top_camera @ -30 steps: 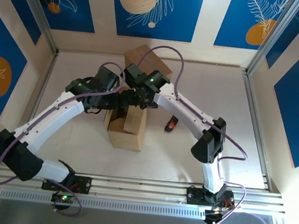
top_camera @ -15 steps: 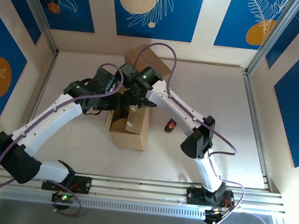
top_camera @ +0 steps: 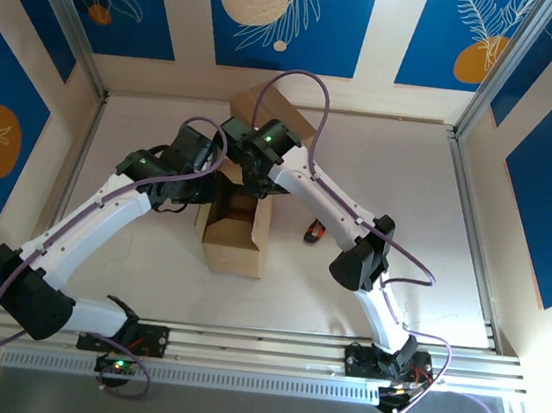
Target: Unpack the express box
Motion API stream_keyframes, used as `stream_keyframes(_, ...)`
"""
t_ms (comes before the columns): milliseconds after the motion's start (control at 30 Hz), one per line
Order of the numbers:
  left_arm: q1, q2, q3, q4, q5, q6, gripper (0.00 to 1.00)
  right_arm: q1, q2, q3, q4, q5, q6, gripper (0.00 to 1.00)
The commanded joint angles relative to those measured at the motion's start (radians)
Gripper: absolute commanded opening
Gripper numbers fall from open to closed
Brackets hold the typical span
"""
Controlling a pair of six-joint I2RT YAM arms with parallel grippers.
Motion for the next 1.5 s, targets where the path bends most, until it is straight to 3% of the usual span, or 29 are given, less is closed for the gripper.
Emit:
stream_keyframes(0, -0.002, -0.003, 0.015, 0.033, 0.001, -0.007, 0.0, 0.016, -0.031, -0.047, -0.16, 0.031, 0.022, 0.4)
stream_keyframes(167, -0.002, -0.01, 0.008, 0.044, 0.015, -0.008, 0.0, 0.011, -0.083, -0.142, -0.089, 0.016, 0.023, 0.04)
stream_keyframes(233, -0.001, -0.015, 0.006, 0.063, 0.034, 0.0, 0.04, 0.009, -0.114, -0.181, -0.045, 0.015, 0.012, 0.0)
stream_keyframes(367, -0.002, -0.052, 0.032, 0.111, 0.056, 0.082, 0.49, -0.001, -0.233, -0.306, 0.143, -0.037, -0.129, 0.0)
stream_keyframes(500, -0.002, -0.107, 0.108, 0.143, 0.008, 0.226, 0.68, -0.05, -0.398, -0.446, 0.365, -0.214, -0.344, 0.0)
stream_keyframes(633, -0.002, -0.149, 0.175, 0.219, 0.095, 0.415, 0.68, -0.091, -0.494, -0.469, 0.427, -0.355, -0.507, 0.0)
stream_keyframes(800, -0.042, -0.15, 0.204, 0.271, 0.292, 0.682, 0.65, -0.107, -0.53, -0.428, 0.427, -0.388, -0.654, 0.0)
stream_keyframes(867, -0.087, -0.137, 0.21, 0.252, 0.295, 0.783, 0.63, -0.122, -0.53, -0.41, 0.428, -0.402, -0.69, 0.0)
stream_keyframes(1000, -0.192, -0.08, 0.244, 0.168, 0.143, 0.897, 0.53, -0.159, -0.509, -0.366, 0.409, -0.434, -0.729, 0.0)
stream_keyframes(1133, -0.263, -0.019, 0.259, 0.106, -0.031, 0.925, 0.52, -0.163, -0.49, -0.332, 0.396, -0.438, -0.747, 0.0)
stream_keyframes(1300, -0.306, 0.063, 0.293, -0.034, -0.191, 0.918, 0.5, -0.165, -0.494, -0.331, 0.405, -0.438, -0.744, 0.0)
stream_keyframes(1467, -0.314, 0.06, 0.222, -0.019, -0.294, 0.882, 0.53, -0.167, -0.511, -0.34, 0.417, -0.478, -0.732, 0.0)
